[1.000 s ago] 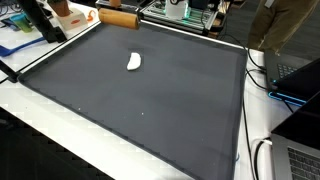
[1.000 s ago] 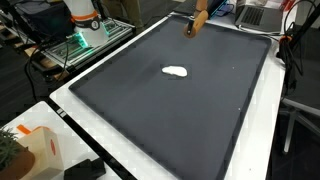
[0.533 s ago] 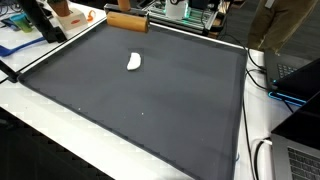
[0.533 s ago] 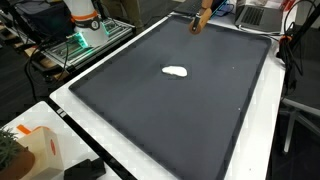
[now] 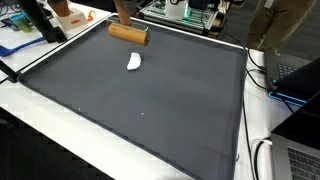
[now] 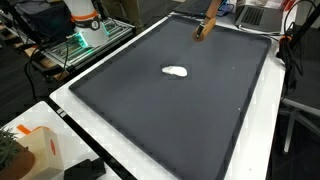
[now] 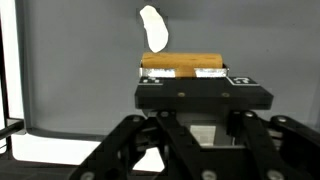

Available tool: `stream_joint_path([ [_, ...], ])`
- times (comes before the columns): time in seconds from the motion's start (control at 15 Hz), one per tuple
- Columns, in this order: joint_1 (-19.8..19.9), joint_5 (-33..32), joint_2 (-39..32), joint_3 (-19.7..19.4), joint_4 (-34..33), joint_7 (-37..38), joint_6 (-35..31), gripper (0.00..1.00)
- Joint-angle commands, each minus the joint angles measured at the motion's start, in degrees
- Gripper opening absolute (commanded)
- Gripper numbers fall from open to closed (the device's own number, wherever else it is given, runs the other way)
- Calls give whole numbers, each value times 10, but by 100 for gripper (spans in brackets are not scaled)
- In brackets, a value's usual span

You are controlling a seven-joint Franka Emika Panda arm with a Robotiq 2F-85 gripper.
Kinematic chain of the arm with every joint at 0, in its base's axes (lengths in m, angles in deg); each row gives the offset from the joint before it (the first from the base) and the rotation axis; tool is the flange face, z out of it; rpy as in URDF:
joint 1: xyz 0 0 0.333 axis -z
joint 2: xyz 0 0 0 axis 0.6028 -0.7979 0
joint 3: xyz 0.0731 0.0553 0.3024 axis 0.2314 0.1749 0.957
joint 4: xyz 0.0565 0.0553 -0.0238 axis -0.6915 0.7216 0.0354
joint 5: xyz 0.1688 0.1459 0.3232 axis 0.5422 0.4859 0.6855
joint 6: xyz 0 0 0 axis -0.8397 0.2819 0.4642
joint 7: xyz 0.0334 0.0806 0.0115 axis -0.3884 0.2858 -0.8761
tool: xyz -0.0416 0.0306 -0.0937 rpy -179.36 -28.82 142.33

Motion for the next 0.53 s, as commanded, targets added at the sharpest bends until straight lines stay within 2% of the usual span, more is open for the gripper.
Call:
stream_joint_path([
  [0.0, 0, 0, -2, 0, -3, 0, 1, 47],
  [0.07, -1, 5, -14, -1, -20, 13, 16, 22],
  [0.47, -7, -2, -59, -5, -71, 19, 14, 22],
])
